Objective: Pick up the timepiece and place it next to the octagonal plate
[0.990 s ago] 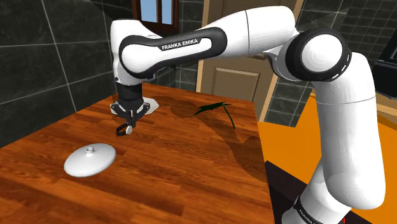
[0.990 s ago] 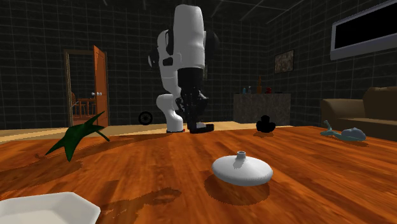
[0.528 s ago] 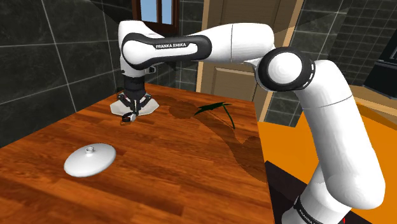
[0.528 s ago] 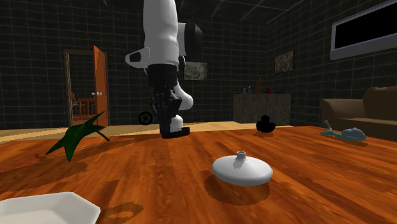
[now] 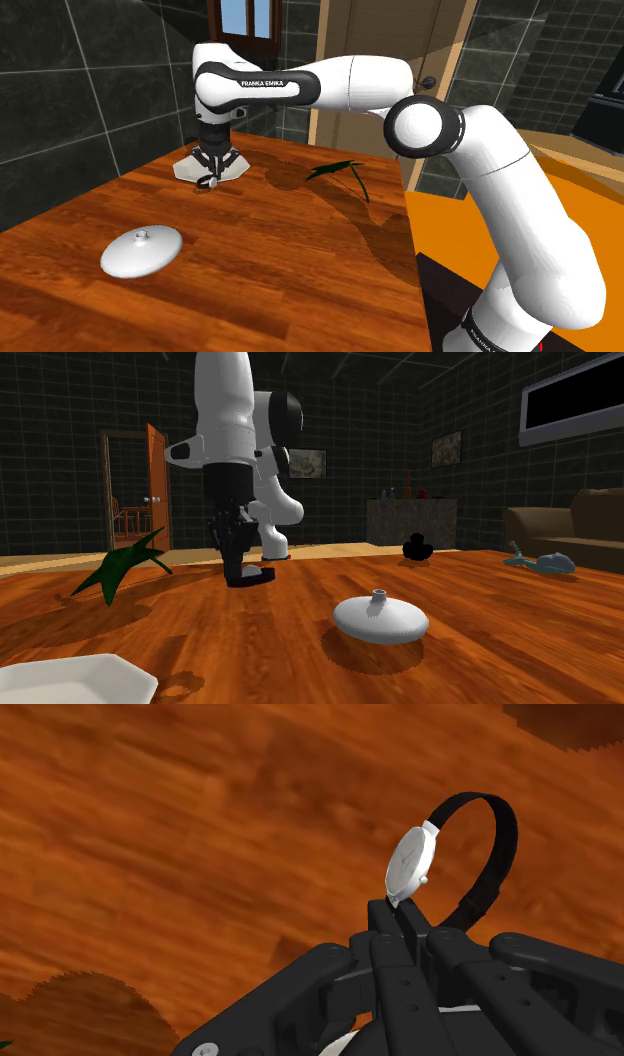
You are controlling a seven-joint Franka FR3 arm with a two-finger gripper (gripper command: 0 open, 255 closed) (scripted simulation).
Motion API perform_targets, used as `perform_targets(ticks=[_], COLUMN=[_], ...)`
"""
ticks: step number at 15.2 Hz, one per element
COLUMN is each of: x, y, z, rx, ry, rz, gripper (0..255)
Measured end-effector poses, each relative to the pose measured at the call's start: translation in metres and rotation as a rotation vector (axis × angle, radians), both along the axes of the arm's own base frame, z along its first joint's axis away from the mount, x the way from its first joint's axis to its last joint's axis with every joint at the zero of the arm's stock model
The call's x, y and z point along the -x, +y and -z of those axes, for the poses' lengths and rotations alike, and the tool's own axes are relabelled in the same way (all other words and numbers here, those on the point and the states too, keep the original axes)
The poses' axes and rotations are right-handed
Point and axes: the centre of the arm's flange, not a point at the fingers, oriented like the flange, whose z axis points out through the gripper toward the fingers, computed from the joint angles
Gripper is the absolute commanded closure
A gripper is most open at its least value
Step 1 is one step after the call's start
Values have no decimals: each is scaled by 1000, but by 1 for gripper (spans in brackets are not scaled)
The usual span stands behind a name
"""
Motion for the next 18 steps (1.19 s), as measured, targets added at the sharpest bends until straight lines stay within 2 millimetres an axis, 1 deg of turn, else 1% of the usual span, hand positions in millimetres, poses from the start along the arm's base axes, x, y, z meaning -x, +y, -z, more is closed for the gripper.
perform_targets(ticks=[13, 18], x=[1, 0], y=[1, 1], z=[69, 74], rx=[0, 0], ry=[0, 0], rz=[0, 0], gripper=[255, 255])
